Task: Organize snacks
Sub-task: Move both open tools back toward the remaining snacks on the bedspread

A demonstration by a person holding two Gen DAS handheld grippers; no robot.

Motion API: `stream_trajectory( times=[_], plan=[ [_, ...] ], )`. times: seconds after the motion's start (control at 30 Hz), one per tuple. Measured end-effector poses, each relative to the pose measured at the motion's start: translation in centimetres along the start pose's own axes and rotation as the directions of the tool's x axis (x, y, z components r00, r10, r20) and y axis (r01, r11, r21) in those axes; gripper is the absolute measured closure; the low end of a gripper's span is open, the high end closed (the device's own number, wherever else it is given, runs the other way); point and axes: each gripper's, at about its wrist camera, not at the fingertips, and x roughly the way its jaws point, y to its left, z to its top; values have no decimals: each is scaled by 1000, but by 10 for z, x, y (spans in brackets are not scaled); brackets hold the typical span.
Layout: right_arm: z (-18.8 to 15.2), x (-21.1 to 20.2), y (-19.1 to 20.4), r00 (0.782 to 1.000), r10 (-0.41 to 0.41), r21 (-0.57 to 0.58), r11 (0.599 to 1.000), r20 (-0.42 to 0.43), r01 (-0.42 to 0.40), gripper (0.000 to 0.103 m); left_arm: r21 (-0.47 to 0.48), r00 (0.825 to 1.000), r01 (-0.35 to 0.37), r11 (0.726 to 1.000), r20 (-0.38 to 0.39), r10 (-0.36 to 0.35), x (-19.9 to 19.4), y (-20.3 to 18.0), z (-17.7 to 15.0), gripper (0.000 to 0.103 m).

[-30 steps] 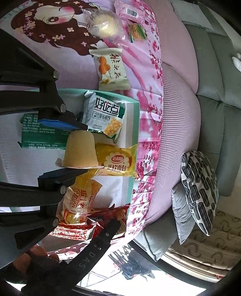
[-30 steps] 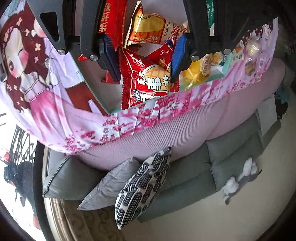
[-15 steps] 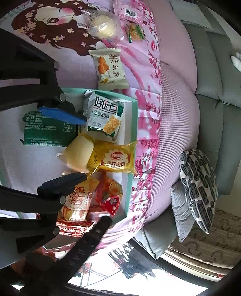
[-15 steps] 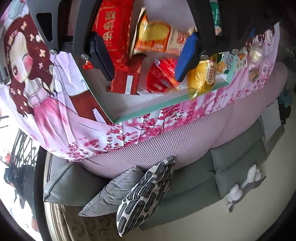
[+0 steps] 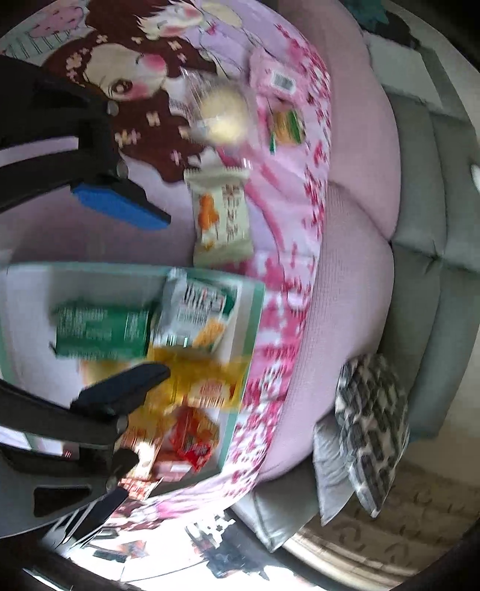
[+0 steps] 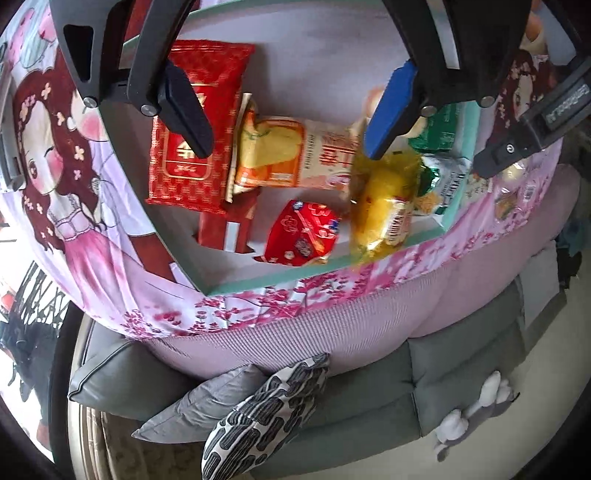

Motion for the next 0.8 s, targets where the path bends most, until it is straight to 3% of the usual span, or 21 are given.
stream_trajectory(
  times=[0.13, 0.3, 0.8],
  plan=[
    [1, -2, 11, 1000, 11, -19, 1000, 20, -10, 0, -68, 998, -59, 996, 8, 60, 2, 24, 1, 13],
    [0, -2, 25, 999, 44, -36, 998, 19, -43, 0, -101, 991, -129, 987, 13, 131, 2, 45, -3, 8],
    [-4, -6, 56, 988, 140, -59, 989, 60, -136, 0, -164, 970, -219, 962, 65, 232, -22, 91, -2, 7]
  ],
)
